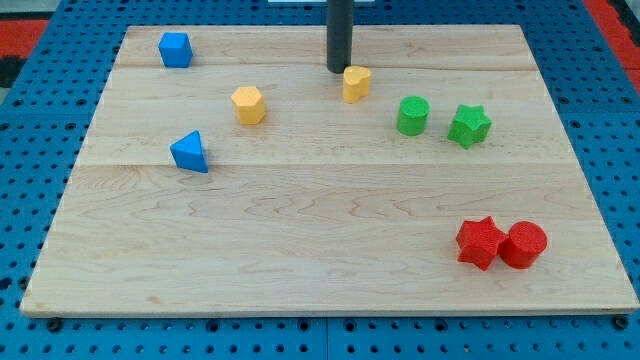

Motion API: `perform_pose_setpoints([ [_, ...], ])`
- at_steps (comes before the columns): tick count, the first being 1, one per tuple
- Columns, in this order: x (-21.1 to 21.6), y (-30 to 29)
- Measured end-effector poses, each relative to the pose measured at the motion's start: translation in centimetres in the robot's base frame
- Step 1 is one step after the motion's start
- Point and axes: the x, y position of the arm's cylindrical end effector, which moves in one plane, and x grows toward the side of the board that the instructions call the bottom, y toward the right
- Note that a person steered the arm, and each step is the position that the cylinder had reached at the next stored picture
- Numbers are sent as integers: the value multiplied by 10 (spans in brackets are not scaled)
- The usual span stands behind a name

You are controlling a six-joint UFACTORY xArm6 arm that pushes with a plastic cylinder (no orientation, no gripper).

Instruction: Place the yellow hexagon at the center of the board

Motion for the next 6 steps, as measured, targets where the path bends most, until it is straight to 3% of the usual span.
perform_pose_setpoints([
  [1,33,11],
  [2,108,15],
  [3,108,-12],
  [4,52,-15],
  [5,30,-64],
  [6,20,-150],
])
